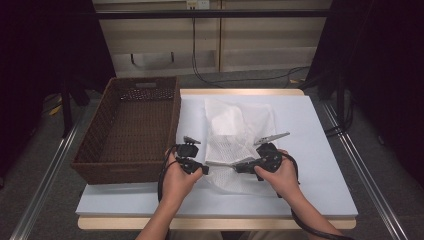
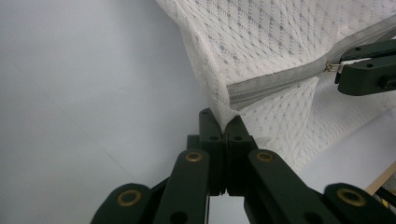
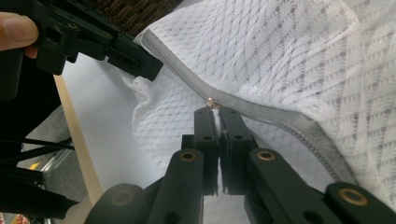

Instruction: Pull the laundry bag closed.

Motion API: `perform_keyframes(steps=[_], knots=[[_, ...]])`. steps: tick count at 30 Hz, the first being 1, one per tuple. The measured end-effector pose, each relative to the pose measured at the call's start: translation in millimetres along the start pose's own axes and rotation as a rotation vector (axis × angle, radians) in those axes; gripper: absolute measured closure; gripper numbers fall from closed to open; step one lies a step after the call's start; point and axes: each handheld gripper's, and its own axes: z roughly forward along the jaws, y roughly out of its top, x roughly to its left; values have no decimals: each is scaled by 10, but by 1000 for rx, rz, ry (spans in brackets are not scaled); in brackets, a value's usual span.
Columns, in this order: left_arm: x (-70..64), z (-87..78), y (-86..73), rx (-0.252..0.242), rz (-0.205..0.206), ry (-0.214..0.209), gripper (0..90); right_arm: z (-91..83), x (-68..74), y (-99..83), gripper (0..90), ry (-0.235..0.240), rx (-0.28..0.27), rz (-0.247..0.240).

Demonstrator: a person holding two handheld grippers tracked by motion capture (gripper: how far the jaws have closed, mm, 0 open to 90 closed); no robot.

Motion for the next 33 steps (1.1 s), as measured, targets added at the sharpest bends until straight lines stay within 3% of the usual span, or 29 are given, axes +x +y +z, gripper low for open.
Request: perform_keyframes(steps=[12, 18, 21, 27, 33], knots=[[2, -2, -18, 3, -6, 9, 893, -78, -52, -34, 868, 10, -4, 17], [6, 9, -16, 20, 4, -12, 894, -121, -84, -66, 868, 20, -5, 28], [2, 12, -21, 15, -9, 11, 894, -145, -96, -83, 868, -6, 5, 22], [10, 12, -22, 13, -19, 8, 894, -255, -183, -136, 868, 8, -11, 62], [2, 18, -21, 23, -7, 10, 893, -307, -231, -189, 868, 7, -11, 69]])
